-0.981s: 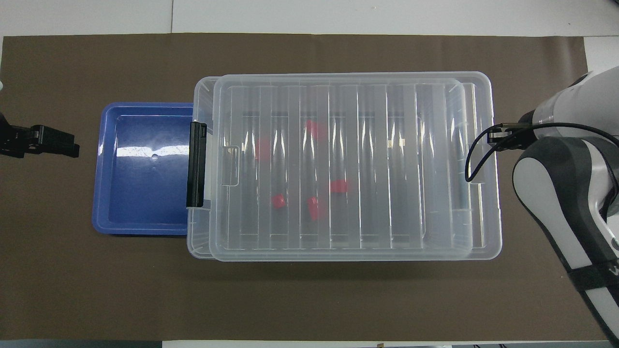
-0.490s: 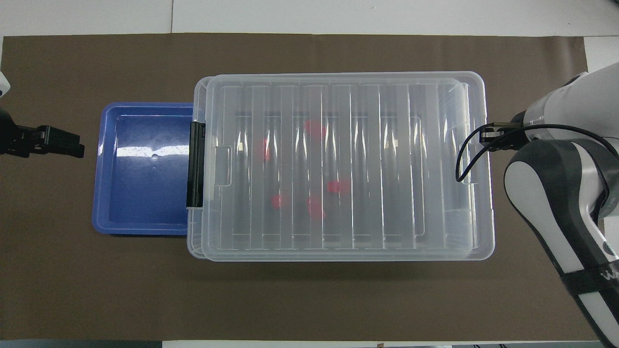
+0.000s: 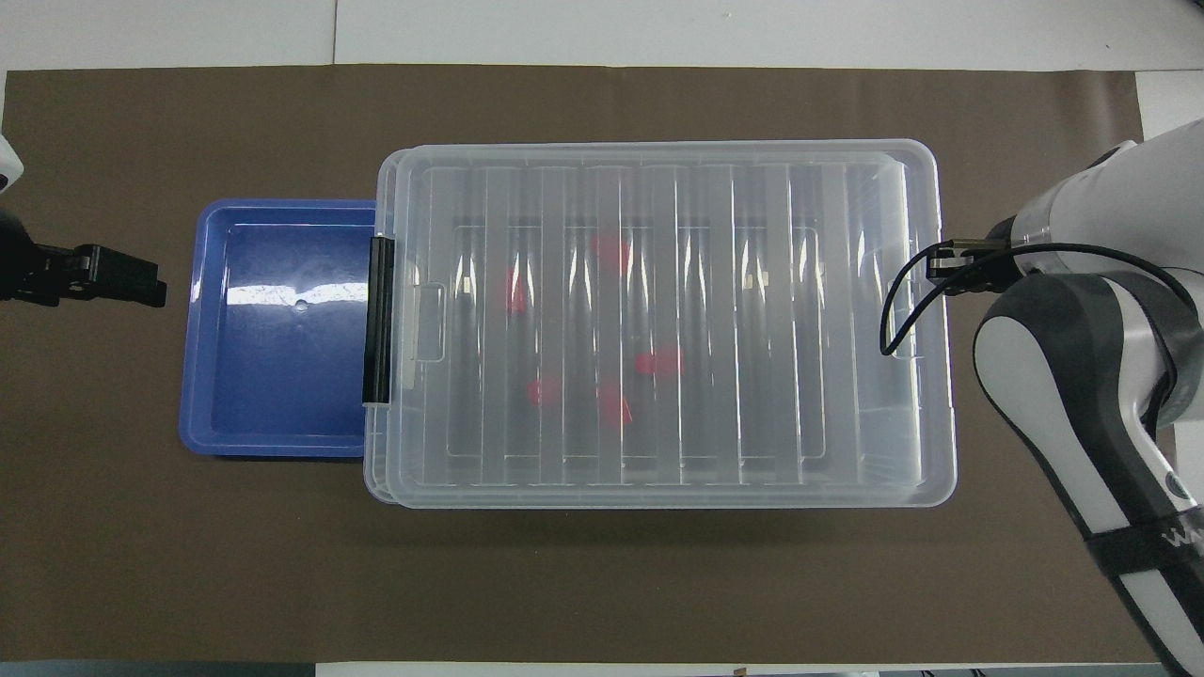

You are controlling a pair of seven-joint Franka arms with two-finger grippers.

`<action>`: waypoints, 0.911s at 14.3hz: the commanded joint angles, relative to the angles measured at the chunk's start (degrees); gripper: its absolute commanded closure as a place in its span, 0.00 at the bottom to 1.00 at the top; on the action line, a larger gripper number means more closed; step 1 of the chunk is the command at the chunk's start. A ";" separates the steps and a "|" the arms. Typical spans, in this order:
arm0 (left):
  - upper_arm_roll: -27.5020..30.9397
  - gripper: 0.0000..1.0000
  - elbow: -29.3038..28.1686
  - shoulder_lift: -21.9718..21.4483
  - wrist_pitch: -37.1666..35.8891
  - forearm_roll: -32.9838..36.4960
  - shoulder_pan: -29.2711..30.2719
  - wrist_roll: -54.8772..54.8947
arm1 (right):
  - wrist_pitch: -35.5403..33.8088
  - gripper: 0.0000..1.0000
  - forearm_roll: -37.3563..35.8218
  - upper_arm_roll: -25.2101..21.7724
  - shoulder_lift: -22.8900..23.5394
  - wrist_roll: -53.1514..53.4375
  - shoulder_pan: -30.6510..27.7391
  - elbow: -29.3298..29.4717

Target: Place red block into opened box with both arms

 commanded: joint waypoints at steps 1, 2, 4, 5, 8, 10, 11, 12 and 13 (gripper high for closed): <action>0.56 0.00 -0.15 -0.18 -0.89 -0.78 -0.62 0.37 | 0.68 1.00 0.05 0.71 -0.89 1.28 -0.41 -1.26; 0.56 0.00 -0.15 -0.27 -1.15 -0.78 -0.62 0.37 | 0.68 1.00 0.05 0.71 -0.89 1.28 -0.41 -1.17; 0.56 0.00 -0.15 -0.27 -1.07 -0.78 -0.62 0.37 | 0.16 1.00 -0.03 0.62 -0.72 1.19 -0.41 -0.73; 0.64 0.00 -0.15 -0.27 -0.98 -0.70 -0.62 0.37 | -1.32 1.00 -0.03 0.44 -0.37 1.02 -0.49 0.49; 0.56 0.00 -0.15 -0.27 -1.16 -0.70 -0.62 0.37 | -9.83 1.00 -0.30 -0.87 -0.10 0.49 -0.58 6.64; 0.64 0.00 -0.15 -0.27 -1.16 -0.70 -0.62 0.28 | -15.63 1.00 -0.21 -2.89 -0.01 -0.12 -0.58 10.76; 0.64 0.00 -0.15 -0.27 -0.98 -0.70 -0.62 0.28 | -18.10 1.00 -0.12 -3.85 -0.01 -1.00 -0.58 12.61; 0.73 0.00 -0.15 -0.27 -0.81 -0.70 -0.36 0.28 | -21.00 0.88 -0.12 -4.73 -0.10 -2.75 -0.58 14.11; 0.73 0.00 -0.15 -0.19 -0.81 -0.70 -0.09 0.28 | -23.29 0.65 0.05 -5.61 -0.10 -4.33 -0.67 15.43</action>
